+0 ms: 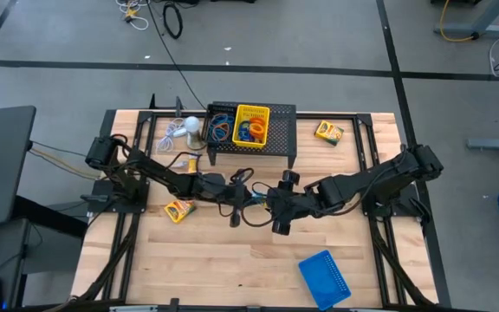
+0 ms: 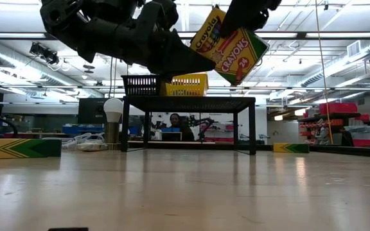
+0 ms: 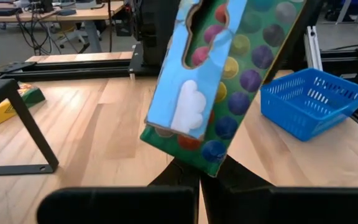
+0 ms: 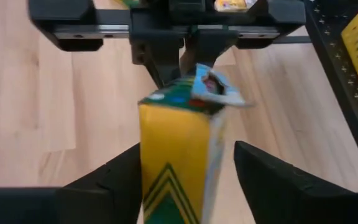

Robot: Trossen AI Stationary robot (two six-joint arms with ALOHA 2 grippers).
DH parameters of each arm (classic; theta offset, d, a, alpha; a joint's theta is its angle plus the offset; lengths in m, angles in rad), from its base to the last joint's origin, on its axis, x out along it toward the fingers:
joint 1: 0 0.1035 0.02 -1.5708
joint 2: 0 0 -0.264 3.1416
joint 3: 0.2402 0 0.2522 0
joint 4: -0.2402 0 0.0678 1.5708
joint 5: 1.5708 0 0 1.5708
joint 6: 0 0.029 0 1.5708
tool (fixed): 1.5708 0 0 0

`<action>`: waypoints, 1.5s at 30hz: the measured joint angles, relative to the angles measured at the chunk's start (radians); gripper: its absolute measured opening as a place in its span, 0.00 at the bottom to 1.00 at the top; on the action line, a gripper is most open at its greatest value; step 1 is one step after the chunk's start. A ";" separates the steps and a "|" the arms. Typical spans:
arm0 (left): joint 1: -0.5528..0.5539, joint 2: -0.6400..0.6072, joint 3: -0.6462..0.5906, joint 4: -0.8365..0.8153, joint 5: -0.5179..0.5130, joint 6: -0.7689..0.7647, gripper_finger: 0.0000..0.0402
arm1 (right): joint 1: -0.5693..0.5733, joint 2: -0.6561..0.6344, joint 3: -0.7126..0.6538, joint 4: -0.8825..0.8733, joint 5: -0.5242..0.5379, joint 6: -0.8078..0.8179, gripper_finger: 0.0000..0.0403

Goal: Pick & Place Office Desk Supplies
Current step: Put the big yellow crayon box into the blue basket

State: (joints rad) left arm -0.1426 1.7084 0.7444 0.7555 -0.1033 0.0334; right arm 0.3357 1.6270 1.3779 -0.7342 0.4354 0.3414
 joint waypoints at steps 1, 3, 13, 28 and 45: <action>0.000 0.000 0.000 0.000 0.000 0.001 0.00 | 0.000 0.007 0.000 0.003 0.004 -0.007 0.58; 0.000 0.000 0.000 0.004 0.004 0.001 0.00 | 0.000 0.022 0.000 0.001 0.026 -0.024 0.52; -0.012 0.001 -0.002 -0.010 0.048 0.062 0.02 | 0.020 0.057 0.001 0.008 0.087 -0.031 0.27; -0.039 -0.003 -0.010 -0.060 0.459 0.107 0.29 | 0.162 0.058 -0.001 -0.021 0.236 0.016 0.25; -0.061 -0.002 -0.010 -0.039 0.589 0.072 0.31 | 0.503 -0.062 -0.252 0.209 0.222 0.207 0.25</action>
State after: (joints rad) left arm -0.2035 1.7065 0.7345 0.7166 0.4858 0.1051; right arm 0.8391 1.5647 1.1259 -0.5254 0.6570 0.5487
